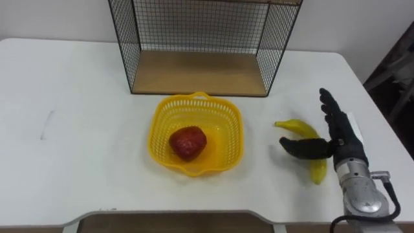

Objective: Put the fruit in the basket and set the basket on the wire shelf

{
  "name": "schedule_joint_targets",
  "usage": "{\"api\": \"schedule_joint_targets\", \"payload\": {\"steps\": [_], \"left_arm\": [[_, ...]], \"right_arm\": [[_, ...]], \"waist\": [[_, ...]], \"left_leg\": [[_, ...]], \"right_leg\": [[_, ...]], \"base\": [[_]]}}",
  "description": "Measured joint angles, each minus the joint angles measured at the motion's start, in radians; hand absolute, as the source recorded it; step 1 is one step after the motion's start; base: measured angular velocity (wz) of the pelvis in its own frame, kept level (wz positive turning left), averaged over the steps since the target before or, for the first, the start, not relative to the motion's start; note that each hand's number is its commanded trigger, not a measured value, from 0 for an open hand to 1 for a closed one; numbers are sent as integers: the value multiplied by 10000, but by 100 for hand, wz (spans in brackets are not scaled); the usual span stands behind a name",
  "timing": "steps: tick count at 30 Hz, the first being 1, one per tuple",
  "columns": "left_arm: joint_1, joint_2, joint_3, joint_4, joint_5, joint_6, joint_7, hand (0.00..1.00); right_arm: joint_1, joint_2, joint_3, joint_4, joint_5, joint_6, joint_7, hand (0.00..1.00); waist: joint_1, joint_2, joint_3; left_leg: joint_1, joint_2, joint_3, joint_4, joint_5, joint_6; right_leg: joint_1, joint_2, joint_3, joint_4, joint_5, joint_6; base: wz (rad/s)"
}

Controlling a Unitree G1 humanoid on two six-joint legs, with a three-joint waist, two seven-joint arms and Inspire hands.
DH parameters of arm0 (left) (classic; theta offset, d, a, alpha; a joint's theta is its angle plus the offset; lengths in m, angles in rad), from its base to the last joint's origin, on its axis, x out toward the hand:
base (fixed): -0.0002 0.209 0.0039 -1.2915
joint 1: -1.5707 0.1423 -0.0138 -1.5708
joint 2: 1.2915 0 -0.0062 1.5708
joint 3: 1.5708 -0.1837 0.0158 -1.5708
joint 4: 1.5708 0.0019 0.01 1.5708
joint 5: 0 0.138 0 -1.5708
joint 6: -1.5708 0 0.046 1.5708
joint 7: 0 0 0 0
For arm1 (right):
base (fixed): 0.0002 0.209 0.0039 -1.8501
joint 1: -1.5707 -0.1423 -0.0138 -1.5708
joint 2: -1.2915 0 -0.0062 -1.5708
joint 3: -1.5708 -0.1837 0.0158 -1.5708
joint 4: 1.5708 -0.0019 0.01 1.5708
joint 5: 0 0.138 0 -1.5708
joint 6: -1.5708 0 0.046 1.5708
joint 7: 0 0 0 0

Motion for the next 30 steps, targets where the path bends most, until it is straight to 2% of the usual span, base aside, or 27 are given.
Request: {"api": "schedule_joint_targets", "payload": {"steps": [1, 4, 5, 7, 9, 11, 17, 19, 20, 21, 22, 30], "left_arm": [[9, 0, -1, 0, -2, 22, 6, 0], [26, -3, 34, 2, 0, 205, -43, 0], [24, 0, 101, 1, 0, 248, -60, 0], [25, -2, 210, 1, 0, 318, -74, 0], [28, 19, 219, 0, 5, 382, -70, 0], [38, 72, 199, -6, 6, 382, -67, 0], [69, 122, 199, -21, 205, 397, -11, 0], [102, 124, 210, -7, 205, 487, 52, 0], [104, 121, 210, -7, 203, 560, 114, 0], [109, 120, 210, -7, 204, 588, 149, 0], [124, 122, 217, -2, 204, 635, 202, 0], [113, 109, 219, 6, 224, 911, 256, 0]], "right_arm": [[12, -2, -2, 325, -1, 63, 101, 0], [-51, -6, -26, 625, -31, -74, 295, 0], [-107, -5, -45, 944, -173, -253, 324, 0], [-229, 3, -44, 1276, -370, -327, 416, 0], [-337, 22, -39, 1663, -407, -368, 420, 0], [-459, 43, -37, 2379, -430, -666, 441, 0], [-641, 55, -266, 3039, -431, -879, 441, 0], [-673, 61, -372, 3279, -426, -1057, 479, 0], [-691, 62, -428, 3331, -426, -1059, 518, 15], [-718, 62, -441, 3372, -427, -1058, 525, 74], [-796, 61, -447, 3502, -430, -1059, 532, 100], [-1204, 50, -904, 4190, -924, -1052, 324, 100]], "waist": [[3, 17, 2], [-19, 74, -24], [-19, 43, -59], [-16, -31, -99], [-19, -101, -75], [-36, -150, -83], [-40, -127, -97], [-35, -117, -103], [-32, -116, -104], [-30, -116, -104], [-27, -110, -108], [-20, -70, -134]], "left_leg": [[10, 0, 6, 0, 0, 0], [24, 8, -11, 0, 0, 0], [28, 8, -32, 3, 0, -1], [31, 5, -63, 23, 0, -1], [128, -13, -154, 54, -1, 1], [225, -33, -250, 93, -20, 10], [144, -110, -518, 204, -30, 32], [140, -125, -559, 272, -34, 45], [139, -139, -591, 309, -39, 54], [139, -143, -595, 314, -38, 56], [149, -147, -604, 325, -44, 67], [172, -173, -731, 429, -84, 123]], "right_leg": [[16, 0, -8, 1, 0, 0], [39, 6, -22, -2, 2, -4], [50, 5, -44, -2, 1, -5], [89, -2, -83, -10, 3, -7], [230, -21, -150, -34, 3, -7], [458, -30, -217, -169, -1, -1], [582, -91, -498, -180, -14, 28], [597, -102, -530, -173, -9, 36], [607, -113, -558, -173, 0, 50], [613, -117, -562, -173, 4, 56], [636, -123, -561, -173, 11, 66], [783, -159, -701, -191, 20, 92]], "base": [[0], [1], [4], [7], [9], [10], [15], [8], [5], [4], [0], [4]]}}
